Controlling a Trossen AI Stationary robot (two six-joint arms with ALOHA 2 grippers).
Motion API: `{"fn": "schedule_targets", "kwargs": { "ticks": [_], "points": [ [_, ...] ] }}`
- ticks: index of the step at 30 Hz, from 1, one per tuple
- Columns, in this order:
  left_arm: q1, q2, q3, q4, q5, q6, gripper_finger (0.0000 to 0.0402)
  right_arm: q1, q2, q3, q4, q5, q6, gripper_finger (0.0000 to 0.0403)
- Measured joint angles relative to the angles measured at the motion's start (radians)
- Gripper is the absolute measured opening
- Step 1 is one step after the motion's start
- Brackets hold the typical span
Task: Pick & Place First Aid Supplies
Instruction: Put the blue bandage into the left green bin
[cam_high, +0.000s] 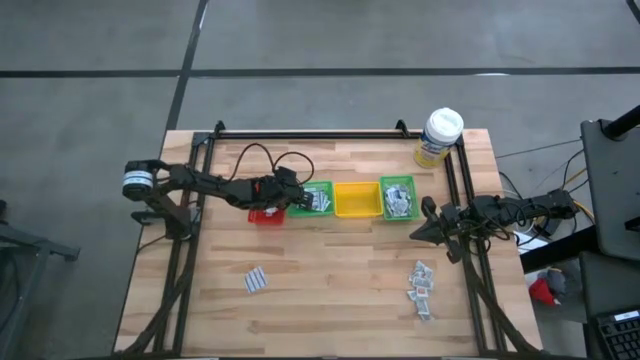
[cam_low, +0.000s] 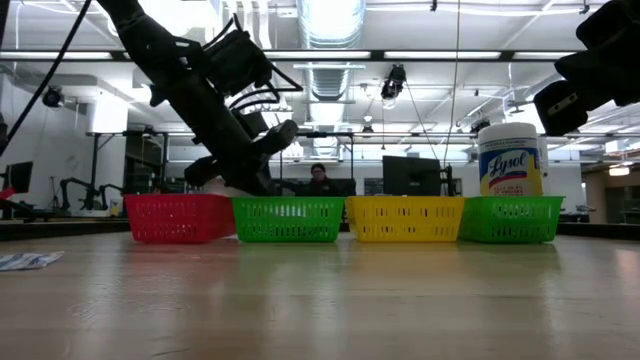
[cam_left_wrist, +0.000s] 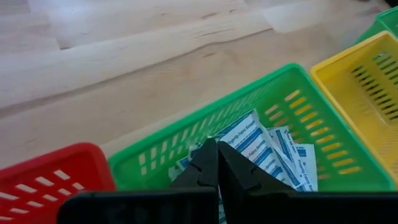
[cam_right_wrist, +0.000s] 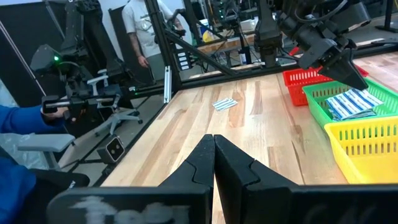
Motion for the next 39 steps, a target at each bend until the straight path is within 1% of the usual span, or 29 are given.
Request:
{"fn": "schedule_targets", "kwargs": {
  "ticks": [16, 19, 26, 29, 31, 34, 37, 39],
  "points": [
    [0.000, 0.000, 0.000, -0.027, 0.006, -0.002, 0.0003, 0.000, 0.000, 0.000, 0.000, 0.000, 0.003, 0.0008],
    [0.000, 0.001, 0.000, -0.042, 0.006, -0.002, 0.0024, 0.000, 0.000, 0.000, 0.000, 0.000, 0.002, 0.0008],
    [0.000, -0.004, 0.008, -0.043, 0.006, -0.002, 0.0108, 0.000, 0.000, 0.000, 0.000, 0.000, 0.003, 0.0008],
    [0.000, -0.029, 0.027, -0.043, 0.010, 0.002, 0.0133, 0.000, 0.000, 0.000, 0.000, 0.000, 0.003, 0.0008],
    [0.000, -0.061, 0.047, -0.043, 0.039, 0.021, 0.0142, 0.000, -0.001, 0.000, 0.000, 0.000, 0.003, 0.0008],
    [-0.001, -0.127, 0.076, -0.042, 0.121, 0.085, 0.0144, 0.000, -0.001, 0.000, 0.000, 0.000, 0.003, 0.0008],
    [-0.007, -0.204, 0.092, -0.041, 0.251, 0.131, 0.0144, 0.000, -0.001, 0.000, 0.000, 0.000, 0.003, 0.0008],
    [-0.017, -0.250, 0.093, -0.046, 0.355, 0.129, 0.0145, 0.000, -0.001, 0.000, 0.000, 0.000, 0.003, 0.0008]
  ]
}}
